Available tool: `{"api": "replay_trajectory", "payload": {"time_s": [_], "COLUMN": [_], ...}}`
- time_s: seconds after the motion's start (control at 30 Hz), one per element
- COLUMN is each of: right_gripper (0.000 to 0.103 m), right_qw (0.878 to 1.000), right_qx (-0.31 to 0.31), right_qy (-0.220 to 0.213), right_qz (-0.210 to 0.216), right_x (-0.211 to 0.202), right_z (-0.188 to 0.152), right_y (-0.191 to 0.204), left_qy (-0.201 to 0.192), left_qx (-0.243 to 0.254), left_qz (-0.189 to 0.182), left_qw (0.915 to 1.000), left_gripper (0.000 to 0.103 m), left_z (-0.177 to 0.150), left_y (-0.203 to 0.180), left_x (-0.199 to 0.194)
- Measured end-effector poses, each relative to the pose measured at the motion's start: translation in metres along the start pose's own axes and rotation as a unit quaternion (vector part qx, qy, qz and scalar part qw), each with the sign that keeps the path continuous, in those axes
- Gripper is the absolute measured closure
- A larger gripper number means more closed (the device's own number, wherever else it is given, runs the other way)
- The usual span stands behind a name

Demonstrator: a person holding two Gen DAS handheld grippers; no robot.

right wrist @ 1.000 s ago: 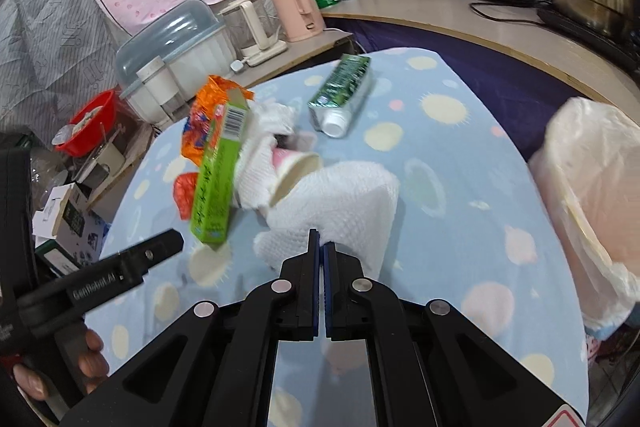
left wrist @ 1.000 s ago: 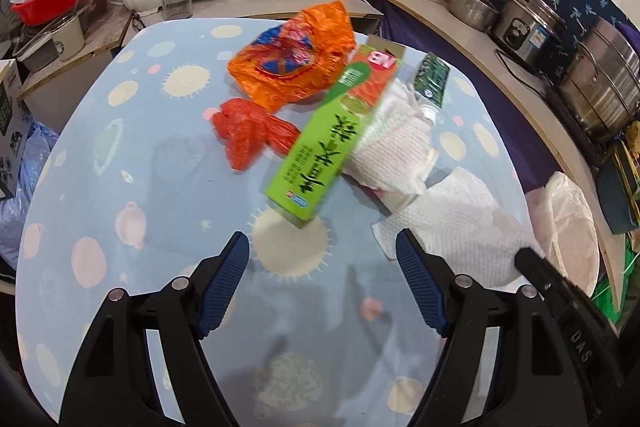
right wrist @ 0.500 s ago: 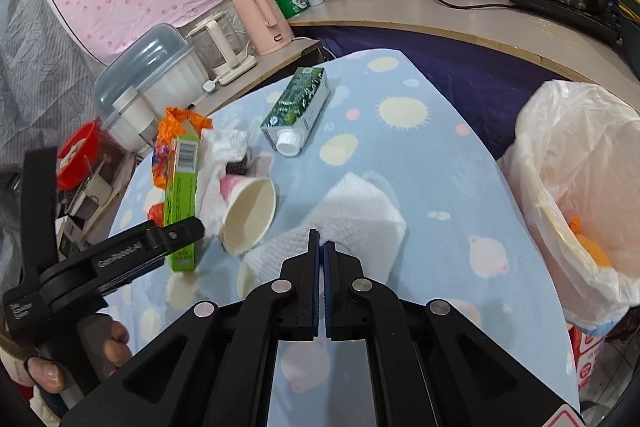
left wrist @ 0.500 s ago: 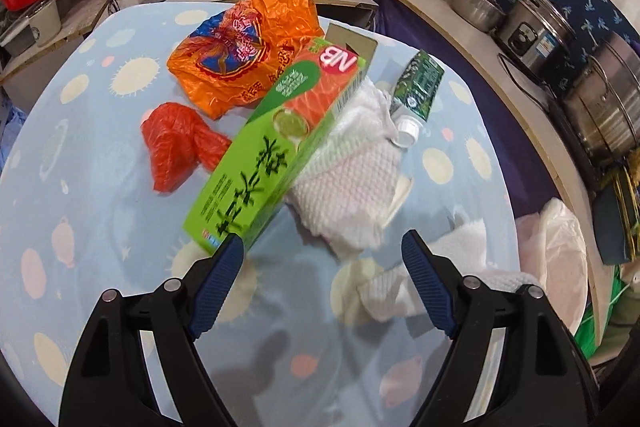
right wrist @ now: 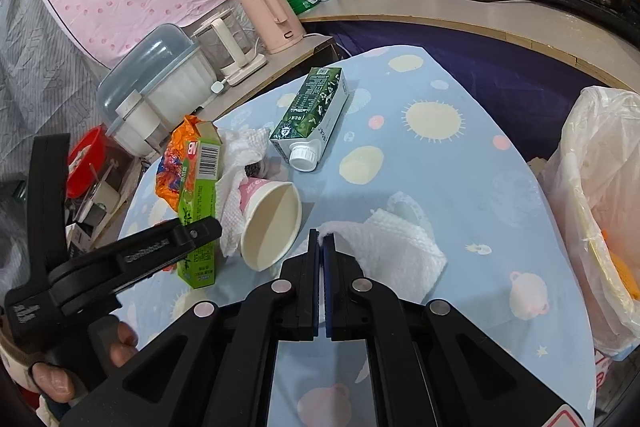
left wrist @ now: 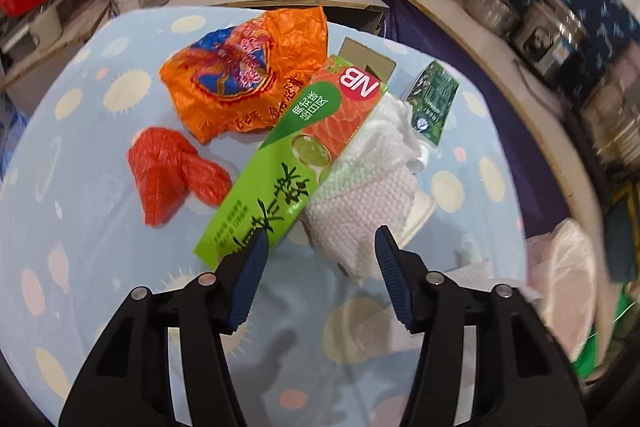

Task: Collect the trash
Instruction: 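Grasp the second white tissue with the left gripper while the right gripper holds its tissue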

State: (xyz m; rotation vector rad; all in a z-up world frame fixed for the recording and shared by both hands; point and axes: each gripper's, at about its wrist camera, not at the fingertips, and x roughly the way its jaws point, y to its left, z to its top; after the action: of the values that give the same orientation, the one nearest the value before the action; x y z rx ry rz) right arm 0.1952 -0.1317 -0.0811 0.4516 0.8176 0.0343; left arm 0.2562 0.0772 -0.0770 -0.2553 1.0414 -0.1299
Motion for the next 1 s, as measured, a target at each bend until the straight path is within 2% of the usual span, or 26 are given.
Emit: {"api": "replay_trajectory", "payload": {"time_s": [0.1, 0.23, 0.33, 0.43, 0.47, 0.53, 0.57, 0.67, 1.0], "right_gripper": [0.101, 0.101, 0.101, 0.101, 0.101, 0.101, 0.101, 0.101, 0.101], "right_qw": [1.0, 1.0, 1.0, 1.0, 1.0, 1.0, 1.0, 1.0, 1.0], "right_qx": [0.007, 0.016, 0.015, 0.016, 0.016, 0.016, 0.016, 0.018, 0.011], "right_qy": [-0.002, -0.001, -0.001, -0.001, -0.001, 0.0, 0.001, 0.002, -0.008], "right_qz": [-0.002, -0.004, -0.005, -0.005, -0.005, -0.005, -0.005, -0.003, 0.008], "right_x": [-0.002, -0.001, -0.001, 0.0, 0.001, 0.002, 0.002, 0.002, -0.017], "right_z": [0.0, 0.001, 0.002, 0.004, 0.004, 0.005, 0.005, 0.005, 0.001], "right_y": [-0.005, -0.011, -0.012, -0.014, -0.016, -0.017, -0.017, -0.018, -0.007], "left_qy": [-0.008, -0.002, 0.0, 0.009, 0.013, 0.021, 0.024, 0.022, 0.003], "left_qx": [0.008, 0.02, 0.023, 0.006, 0.002, -0.004, -0.005, -0.003, 0.006], "left_qz": [-0.012, -0.023, 0.002, 0.014, 0.015, 0.007, 0.002, -0.003, -0.01], "left_qw": [0.9999, 0.9995, 0.9997, 0.9998, 0.9998, 0.9998, 0.9997, 0.9998, 0.9999], "left_gripper": [0.05, 0.048, 0.046, 0.047, 0.05, 0.068, 0.081, 0.099, 0.101], "left_z": [-0.002, 0.001, 0.006, 0.011, 0.012, 0.013, 0.013, 0.012, -0.002], "left_y": [-0.007, -0.022, -0.031, -0.027, -0.024, -0.02, -0.018, -0.015, -0.004], "left_x": [-0.011, -0.006, 0.01, 0.025, 0.029, 0.032, 0.032, 0.027, -0.012]}}
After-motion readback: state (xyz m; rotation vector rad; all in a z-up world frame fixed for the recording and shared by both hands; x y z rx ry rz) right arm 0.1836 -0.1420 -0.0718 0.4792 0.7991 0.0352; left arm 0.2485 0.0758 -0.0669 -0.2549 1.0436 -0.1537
